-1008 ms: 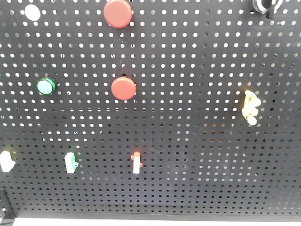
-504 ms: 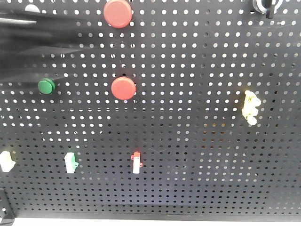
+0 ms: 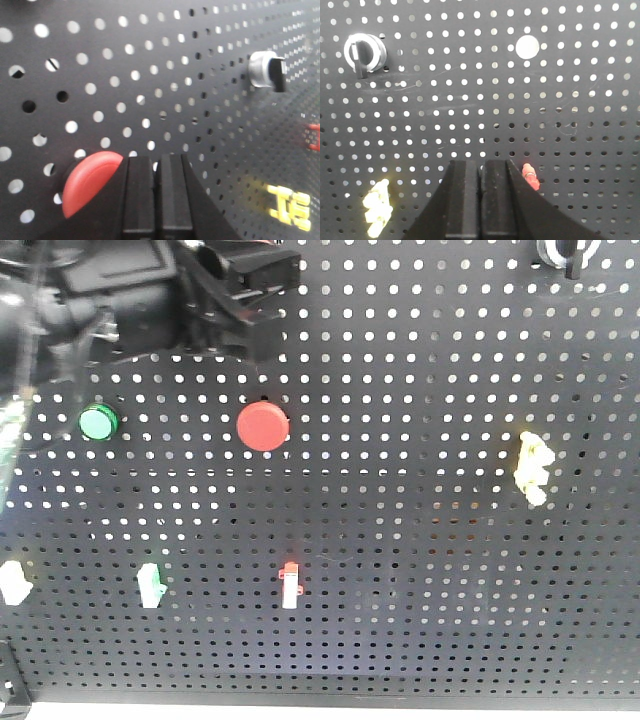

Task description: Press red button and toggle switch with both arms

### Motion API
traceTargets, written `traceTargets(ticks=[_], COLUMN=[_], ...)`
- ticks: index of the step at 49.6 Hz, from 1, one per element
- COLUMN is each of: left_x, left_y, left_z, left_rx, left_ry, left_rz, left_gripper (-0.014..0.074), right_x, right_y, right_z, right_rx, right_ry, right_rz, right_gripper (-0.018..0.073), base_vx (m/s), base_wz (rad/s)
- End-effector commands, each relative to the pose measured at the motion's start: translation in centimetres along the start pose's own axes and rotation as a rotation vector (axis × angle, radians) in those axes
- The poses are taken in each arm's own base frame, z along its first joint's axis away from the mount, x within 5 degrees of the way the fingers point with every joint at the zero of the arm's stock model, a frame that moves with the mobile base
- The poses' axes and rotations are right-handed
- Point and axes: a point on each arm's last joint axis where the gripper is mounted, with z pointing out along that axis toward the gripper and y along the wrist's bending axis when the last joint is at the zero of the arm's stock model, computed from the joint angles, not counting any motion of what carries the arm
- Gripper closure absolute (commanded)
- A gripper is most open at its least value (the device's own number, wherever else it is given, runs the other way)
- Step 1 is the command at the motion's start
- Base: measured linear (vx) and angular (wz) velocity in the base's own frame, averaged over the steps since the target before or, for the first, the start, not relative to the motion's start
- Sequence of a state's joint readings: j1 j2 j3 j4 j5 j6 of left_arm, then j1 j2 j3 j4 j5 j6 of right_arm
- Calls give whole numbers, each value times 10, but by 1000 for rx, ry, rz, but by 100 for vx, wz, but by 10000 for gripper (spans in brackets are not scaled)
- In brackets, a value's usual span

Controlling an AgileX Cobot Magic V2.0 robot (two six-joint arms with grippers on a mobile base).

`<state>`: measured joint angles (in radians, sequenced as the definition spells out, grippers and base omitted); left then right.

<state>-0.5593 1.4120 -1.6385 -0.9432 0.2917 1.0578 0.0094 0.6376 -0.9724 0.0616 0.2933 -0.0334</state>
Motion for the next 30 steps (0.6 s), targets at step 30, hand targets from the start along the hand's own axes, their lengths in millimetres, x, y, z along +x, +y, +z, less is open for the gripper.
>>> traceTargets(ticks=[30], left_x=[-21], left_y=[-8], left_z=[-66], left_rx=[73], left_ry=[17], left_rz=[134], left_gripper=[594], right_x=[-18], right_y=[6], right_z=[-1], right_rx=[-71], right_ry=[-90], right_rz=[135], right_gripper=[562], base_vx=[0], base_wz=[0])
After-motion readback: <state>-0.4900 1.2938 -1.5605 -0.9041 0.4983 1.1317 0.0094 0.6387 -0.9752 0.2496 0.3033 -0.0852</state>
